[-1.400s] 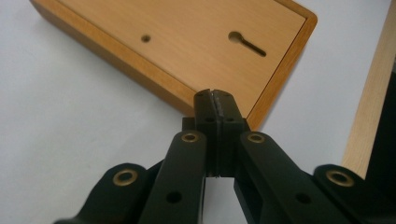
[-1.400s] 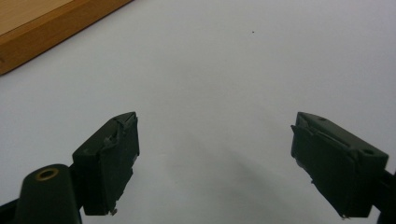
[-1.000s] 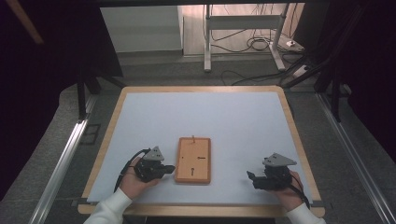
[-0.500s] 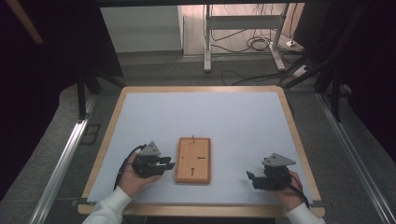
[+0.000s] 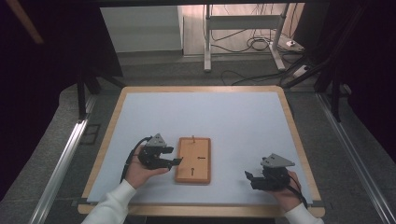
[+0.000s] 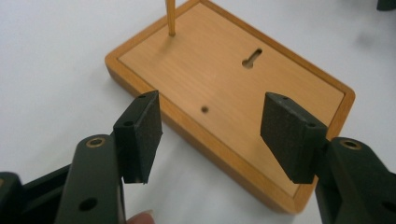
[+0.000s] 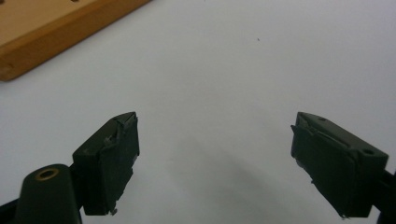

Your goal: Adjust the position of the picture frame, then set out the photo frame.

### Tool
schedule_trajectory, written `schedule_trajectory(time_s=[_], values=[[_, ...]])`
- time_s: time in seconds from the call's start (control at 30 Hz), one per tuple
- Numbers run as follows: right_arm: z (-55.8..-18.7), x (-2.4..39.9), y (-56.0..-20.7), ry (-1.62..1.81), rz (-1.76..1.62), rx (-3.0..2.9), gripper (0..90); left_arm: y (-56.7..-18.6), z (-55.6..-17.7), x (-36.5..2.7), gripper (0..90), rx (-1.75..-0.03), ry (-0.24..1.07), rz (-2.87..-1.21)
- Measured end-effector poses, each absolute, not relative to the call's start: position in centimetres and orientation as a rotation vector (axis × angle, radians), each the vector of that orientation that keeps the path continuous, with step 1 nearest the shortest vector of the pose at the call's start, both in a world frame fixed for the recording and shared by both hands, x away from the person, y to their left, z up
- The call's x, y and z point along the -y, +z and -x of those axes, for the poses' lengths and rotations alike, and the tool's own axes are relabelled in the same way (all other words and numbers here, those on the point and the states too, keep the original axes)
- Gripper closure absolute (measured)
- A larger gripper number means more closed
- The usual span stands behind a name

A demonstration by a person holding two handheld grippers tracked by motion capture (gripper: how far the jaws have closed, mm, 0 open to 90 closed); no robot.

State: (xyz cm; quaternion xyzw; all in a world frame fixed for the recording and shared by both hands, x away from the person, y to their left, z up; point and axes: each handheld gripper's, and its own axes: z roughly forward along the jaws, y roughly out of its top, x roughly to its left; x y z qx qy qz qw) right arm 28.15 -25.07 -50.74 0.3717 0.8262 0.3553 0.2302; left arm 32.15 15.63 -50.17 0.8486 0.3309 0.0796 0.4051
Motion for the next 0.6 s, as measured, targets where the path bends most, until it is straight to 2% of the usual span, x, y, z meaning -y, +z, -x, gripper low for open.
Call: schedule_trajectory(time_s=[0.6], values=[[-27.8,24.3,-50.9,0.981,-0.974,-2.304,15.4,-50.3,-35.4,-14.0,37.5,-0.816,0.224,-2.179]])
